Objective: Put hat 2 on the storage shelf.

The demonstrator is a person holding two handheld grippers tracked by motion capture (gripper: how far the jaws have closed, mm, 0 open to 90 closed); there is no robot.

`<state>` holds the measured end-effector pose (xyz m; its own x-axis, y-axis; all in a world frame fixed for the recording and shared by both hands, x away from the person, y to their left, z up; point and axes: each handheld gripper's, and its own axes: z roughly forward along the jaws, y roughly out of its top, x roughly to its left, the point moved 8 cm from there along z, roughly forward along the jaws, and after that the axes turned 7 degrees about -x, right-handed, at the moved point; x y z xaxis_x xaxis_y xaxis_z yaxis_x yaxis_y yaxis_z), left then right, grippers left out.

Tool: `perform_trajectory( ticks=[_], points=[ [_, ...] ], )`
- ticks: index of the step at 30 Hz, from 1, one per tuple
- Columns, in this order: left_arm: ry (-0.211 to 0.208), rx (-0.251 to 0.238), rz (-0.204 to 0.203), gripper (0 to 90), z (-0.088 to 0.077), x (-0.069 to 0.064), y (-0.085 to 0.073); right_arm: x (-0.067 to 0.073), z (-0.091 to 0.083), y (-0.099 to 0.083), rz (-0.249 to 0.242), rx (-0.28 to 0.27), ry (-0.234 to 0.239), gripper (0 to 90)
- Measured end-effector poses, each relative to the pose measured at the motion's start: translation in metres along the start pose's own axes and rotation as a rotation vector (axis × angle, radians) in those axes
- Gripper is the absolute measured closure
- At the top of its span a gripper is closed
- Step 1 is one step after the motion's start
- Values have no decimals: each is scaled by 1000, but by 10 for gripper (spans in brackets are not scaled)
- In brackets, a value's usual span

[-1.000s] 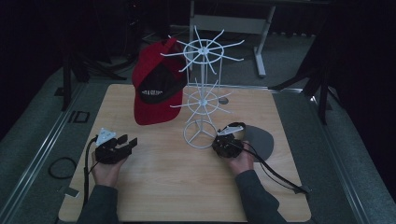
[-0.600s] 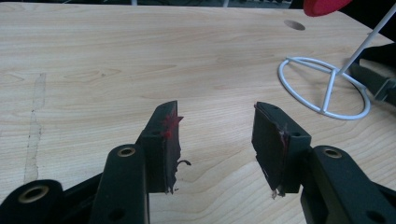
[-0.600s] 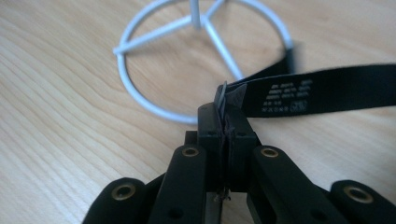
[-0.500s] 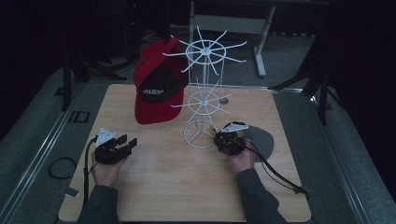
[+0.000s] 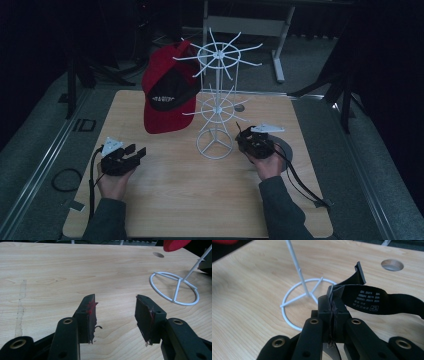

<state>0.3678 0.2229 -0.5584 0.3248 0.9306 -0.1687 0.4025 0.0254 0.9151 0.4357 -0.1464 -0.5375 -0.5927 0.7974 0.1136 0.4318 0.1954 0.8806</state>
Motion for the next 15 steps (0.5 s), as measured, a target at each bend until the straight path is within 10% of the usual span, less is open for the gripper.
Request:
perform_trajectory(
  ticks=[15],
  points=[
    [-3,-2,-15,519,0,1,1,-15,-22,24,100,-89,-21,878]
  ],
)
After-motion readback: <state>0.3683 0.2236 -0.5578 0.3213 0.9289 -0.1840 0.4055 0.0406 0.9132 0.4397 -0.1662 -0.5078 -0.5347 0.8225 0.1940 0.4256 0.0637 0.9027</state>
